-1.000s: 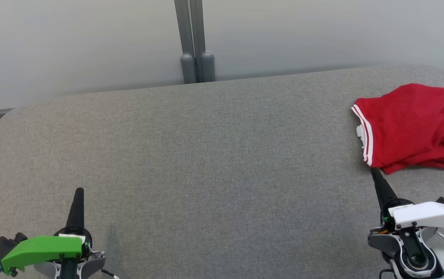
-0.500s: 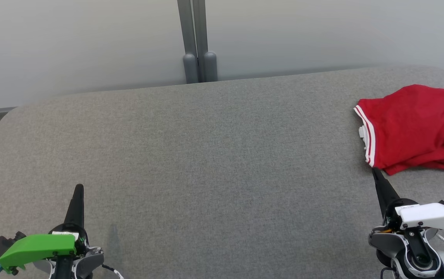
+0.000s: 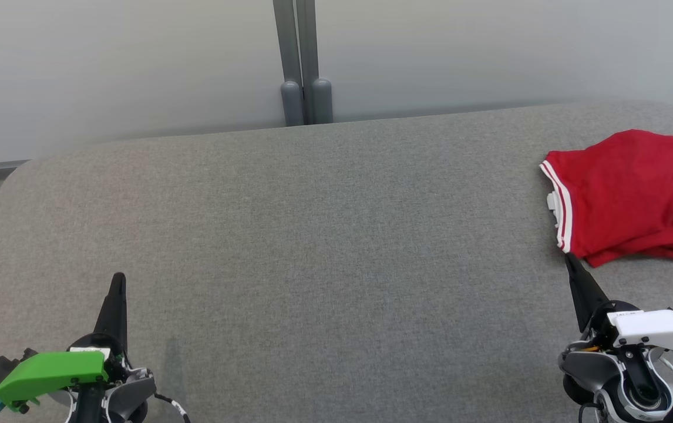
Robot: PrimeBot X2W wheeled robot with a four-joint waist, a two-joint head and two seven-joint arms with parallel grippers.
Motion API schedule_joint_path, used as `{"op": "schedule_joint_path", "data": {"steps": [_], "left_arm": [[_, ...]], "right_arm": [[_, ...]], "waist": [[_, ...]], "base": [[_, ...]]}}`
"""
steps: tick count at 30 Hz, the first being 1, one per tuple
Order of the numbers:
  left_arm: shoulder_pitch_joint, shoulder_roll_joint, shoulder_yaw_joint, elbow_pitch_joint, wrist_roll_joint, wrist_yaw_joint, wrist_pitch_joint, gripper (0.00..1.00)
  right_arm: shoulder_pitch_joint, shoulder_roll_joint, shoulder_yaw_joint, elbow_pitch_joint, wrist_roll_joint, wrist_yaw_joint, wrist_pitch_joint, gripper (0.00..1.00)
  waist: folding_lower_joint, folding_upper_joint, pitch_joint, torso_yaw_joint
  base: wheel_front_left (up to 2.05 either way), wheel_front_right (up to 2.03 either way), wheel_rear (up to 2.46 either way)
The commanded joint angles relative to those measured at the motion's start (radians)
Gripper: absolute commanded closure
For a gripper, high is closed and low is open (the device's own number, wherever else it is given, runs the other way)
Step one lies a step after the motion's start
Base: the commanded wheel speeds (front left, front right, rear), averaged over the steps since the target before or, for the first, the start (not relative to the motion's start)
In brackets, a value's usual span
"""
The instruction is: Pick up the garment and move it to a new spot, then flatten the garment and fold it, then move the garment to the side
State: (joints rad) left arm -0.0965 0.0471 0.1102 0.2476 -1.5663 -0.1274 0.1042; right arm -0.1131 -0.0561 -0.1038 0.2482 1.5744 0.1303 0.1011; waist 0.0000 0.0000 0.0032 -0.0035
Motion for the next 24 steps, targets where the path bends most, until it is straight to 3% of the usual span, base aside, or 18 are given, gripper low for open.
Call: {"op": "schedule_joint_path", "data": {"steps": [1, 24], "left_arm": [[-0.017, 0.006, 0.005, -0.003, -0.023, -0.005, 0.006, 1.00], [-0.018, 0.006, 0.006, -0.003, -0.047, -0.005, 0.014, 1.00]], "right_arm": [[0.008, 0.002, -0.005, -0.006, 0.018, 0.001, 0.007, 1.00], [0.010, 0.005, -0.012, -0.006, 0.042, 0.001, 0.015, 1.00]], "waist": [[0.0000, 0.0000, 0.000, 0.001], [0.0000, 0.0000, 0.000, 0.003]], "base": [[0.00, 0.00, 0.00], [0.00, 0.00, 0.00]]}}
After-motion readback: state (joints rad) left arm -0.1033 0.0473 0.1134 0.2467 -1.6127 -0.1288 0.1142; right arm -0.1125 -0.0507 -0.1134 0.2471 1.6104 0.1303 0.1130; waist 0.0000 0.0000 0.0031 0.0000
